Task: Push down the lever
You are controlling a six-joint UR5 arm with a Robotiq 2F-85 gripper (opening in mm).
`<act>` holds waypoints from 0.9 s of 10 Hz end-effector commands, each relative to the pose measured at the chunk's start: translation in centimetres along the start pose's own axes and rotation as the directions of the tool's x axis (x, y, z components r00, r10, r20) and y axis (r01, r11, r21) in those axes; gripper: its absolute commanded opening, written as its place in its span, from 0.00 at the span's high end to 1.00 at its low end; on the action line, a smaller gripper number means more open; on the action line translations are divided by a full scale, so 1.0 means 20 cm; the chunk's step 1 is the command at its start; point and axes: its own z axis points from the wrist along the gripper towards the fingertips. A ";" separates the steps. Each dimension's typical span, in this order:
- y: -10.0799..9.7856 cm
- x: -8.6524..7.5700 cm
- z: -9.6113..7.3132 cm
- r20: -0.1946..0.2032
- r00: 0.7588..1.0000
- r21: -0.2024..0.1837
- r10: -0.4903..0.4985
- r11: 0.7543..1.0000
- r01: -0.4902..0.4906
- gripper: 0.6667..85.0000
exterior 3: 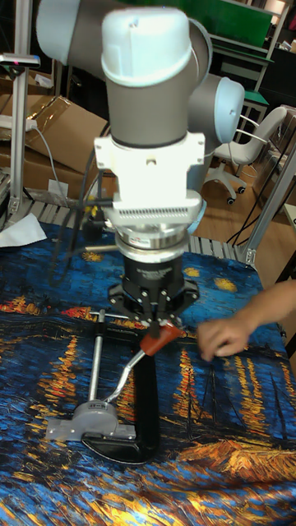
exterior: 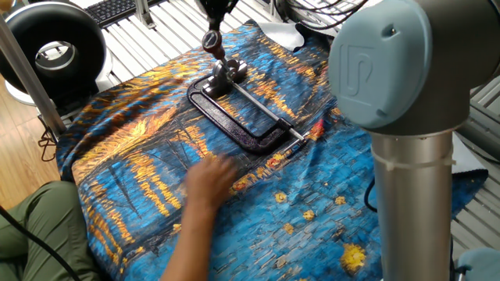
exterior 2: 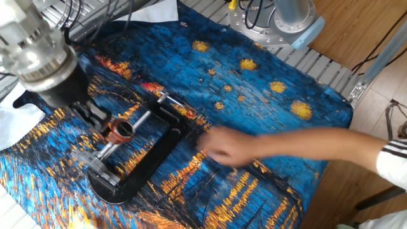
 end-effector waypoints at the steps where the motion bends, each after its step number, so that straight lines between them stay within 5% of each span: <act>1: 0.09 -0.07 0.07 0.028 1.000 -0.014 -0.001 1.000 0.001 1.00; 3: 0.06 -0.07 0.12 0.031 0.999 0.035 -0.013 0.999 0.012 1.00; 5: -0.09 -0.11 0.06 0.018 0.994 0.159 -0.109 0.982 0.105 1.00; 7: -0.11 -0.09 -0.05 -0.024 0.994 0.141 -0.105 0.984 0.108 1.00; 9: -0.09 -0.02 -0.04 -0.037 0.997 0.124 -0.070 0.989 0.074 1.00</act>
